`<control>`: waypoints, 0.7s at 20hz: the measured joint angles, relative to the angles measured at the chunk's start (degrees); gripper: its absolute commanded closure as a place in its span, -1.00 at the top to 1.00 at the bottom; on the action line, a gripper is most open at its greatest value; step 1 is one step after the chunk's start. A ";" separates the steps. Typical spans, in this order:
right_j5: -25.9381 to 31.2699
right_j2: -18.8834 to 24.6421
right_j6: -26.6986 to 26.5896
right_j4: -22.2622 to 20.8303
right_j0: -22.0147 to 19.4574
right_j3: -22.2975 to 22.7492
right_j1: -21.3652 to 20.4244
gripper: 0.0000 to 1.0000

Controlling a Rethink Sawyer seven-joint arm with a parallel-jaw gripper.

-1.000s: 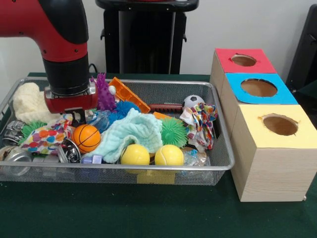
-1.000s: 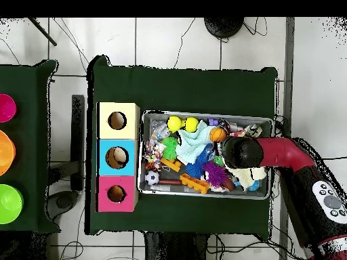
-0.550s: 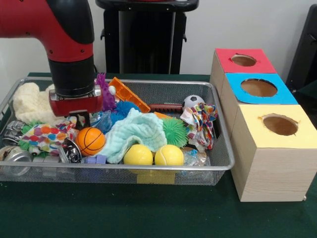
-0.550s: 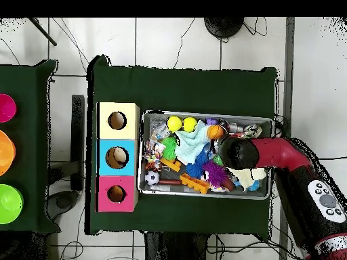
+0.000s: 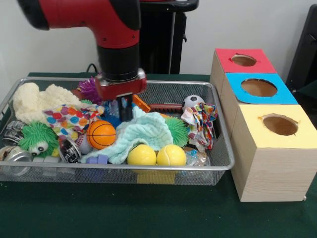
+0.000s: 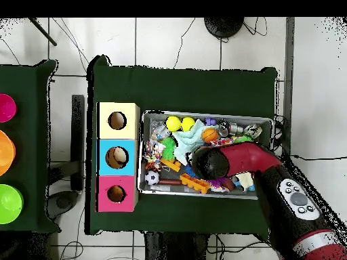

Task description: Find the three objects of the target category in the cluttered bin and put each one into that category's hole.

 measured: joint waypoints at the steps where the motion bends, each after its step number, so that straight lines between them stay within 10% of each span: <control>1: -0.11 -0.19 0.03 0.39 0.87 0.82 -0.33 -1.00; 14: -9.85 -5.31 4.41 5.80 15.05 10.17 -1.99 -1.00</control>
